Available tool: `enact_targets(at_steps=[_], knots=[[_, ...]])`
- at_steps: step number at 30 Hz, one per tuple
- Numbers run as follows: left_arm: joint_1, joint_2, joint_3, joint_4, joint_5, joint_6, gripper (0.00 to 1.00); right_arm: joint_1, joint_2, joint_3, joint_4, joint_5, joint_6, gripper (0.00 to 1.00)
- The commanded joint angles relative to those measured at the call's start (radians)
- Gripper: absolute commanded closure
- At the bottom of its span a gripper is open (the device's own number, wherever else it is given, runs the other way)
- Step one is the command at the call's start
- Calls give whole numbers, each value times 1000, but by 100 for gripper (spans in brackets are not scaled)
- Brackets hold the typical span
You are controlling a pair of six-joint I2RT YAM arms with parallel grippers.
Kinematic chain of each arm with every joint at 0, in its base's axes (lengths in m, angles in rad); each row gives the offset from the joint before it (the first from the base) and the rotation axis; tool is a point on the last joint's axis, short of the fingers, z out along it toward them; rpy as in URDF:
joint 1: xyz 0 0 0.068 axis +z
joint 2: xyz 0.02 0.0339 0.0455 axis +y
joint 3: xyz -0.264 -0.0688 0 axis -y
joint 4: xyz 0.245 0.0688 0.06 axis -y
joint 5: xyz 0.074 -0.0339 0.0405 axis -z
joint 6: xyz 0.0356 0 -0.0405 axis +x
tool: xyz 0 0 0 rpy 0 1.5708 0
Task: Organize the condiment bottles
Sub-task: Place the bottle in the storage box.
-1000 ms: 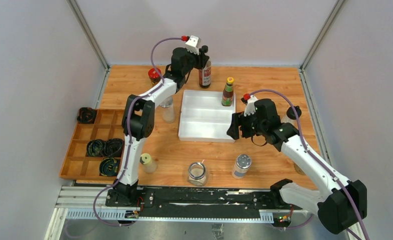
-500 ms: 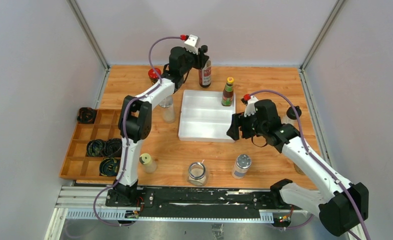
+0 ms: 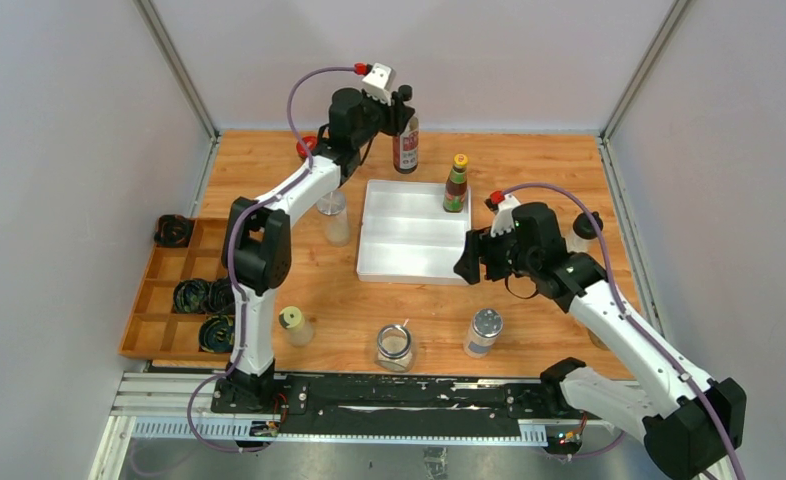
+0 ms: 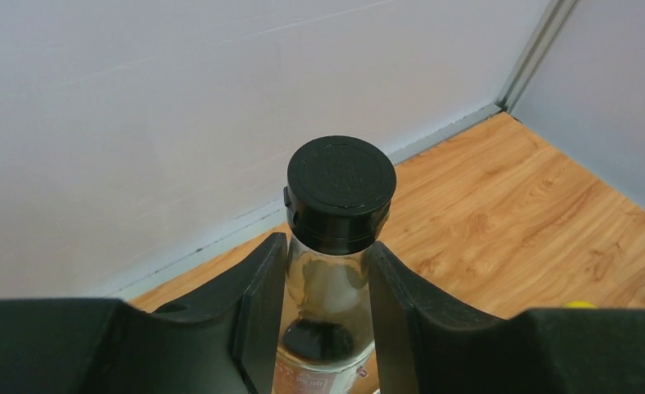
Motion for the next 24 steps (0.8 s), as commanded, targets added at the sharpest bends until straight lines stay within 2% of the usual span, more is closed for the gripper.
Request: enact_targets(at_steps=[1,24], knots=[[-10,-109,-1,91,25,12,59,24,-29,0,-30,21,16,26],[-98,-277,-216,54,-2,15,60,45,-127,21,-97,33,27,26]])
